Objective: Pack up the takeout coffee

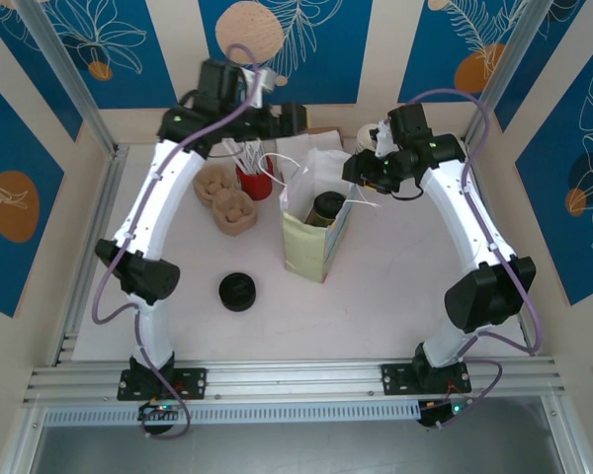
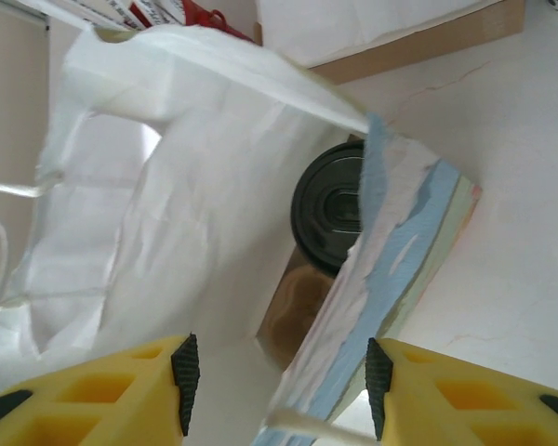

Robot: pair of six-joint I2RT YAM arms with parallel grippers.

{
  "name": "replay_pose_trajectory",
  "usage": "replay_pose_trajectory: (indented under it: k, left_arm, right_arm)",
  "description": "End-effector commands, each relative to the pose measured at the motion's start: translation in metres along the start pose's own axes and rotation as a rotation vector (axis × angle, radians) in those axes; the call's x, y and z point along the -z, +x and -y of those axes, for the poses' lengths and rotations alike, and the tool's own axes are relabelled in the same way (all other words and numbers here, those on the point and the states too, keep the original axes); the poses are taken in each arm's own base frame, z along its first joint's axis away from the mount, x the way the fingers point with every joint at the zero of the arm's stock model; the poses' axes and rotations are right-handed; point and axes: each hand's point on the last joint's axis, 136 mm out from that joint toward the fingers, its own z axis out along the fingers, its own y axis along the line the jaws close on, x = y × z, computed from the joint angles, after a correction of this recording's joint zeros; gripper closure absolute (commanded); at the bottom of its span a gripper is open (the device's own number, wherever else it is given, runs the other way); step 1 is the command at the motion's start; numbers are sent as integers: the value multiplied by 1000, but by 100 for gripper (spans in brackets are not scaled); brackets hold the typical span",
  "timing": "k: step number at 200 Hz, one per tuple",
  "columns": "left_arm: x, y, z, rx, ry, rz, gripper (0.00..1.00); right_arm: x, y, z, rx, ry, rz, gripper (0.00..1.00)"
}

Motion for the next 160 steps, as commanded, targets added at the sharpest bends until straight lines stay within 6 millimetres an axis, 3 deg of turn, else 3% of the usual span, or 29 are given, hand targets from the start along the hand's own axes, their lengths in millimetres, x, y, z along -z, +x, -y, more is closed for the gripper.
replay_pose_trajectory:
  k: [1, 35, 71, 100, 160]
  left_arm:
    - [37, -20, 3, 26, -4, 69, 1]
    - [56, -18, -30, 6, -129, 76, 1]
    - [65, -15, -42, -6, -172, 77, 0]
    - [61, -12, -47, 0, -177, 61, 0]
    - [47, 1, -60, 34, -191, 2, 0]
  right_arm:
    - [-13, -3, 6, 16, 19, -23, 49]
    - [-26, -4, 0, 52, -8, -58, 68]
    - [-27, -6, -10, 104, -59, -67, 82]
    - [-23, -2, -25, 152, -110, -74, 85]
    - [-26, 27, -49, 211, -161, -129, 86]
